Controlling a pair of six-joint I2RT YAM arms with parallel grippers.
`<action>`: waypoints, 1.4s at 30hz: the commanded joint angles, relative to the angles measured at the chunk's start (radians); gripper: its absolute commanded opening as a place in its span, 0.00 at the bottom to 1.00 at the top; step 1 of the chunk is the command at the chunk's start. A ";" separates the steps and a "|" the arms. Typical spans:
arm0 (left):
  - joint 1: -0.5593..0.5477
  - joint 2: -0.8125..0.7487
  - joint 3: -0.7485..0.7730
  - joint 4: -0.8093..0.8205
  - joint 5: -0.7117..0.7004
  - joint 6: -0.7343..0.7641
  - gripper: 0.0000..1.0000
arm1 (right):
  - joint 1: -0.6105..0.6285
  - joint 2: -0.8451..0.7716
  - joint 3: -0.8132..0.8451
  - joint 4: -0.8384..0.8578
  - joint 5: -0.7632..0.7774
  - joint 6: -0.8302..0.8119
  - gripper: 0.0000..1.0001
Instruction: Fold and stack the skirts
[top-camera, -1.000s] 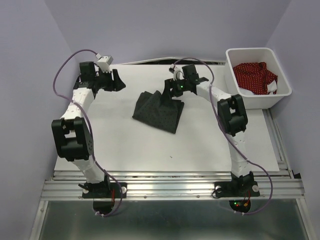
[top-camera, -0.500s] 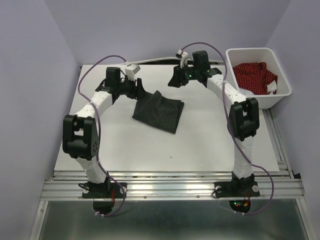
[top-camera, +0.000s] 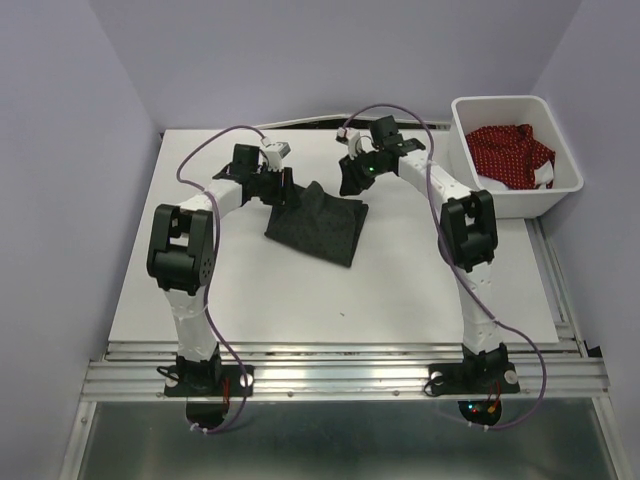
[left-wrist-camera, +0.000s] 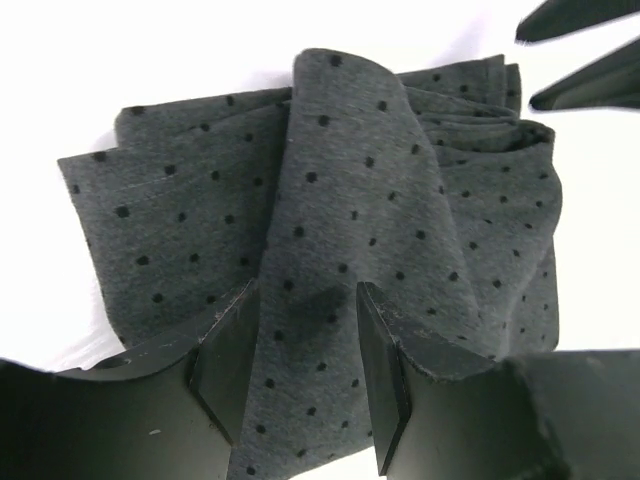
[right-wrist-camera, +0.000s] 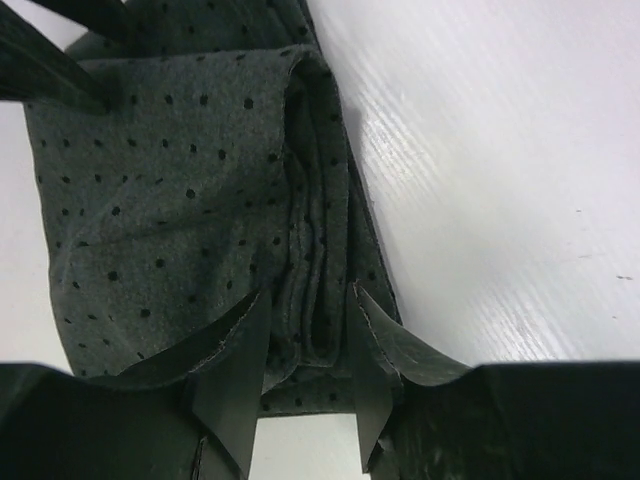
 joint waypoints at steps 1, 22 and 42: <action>0.000 -0.006 0.067 0.002 -0.026 -0.016 0.54 | 0.026 0.022 0.052 -0.056 0.028 -0.079 0.42; -0.007 0.018 0.053 0.000 -0.050 -0.023 0.54 | 0.054 -0.011 0.054 -0.129 -0.021 -0.109 0.47; -0.011 0.015 0.052 -0.006 -0.043 -0.021 0.54 | 0.063 0.006 0.097 -0.260 -0.019 -0.209 0.36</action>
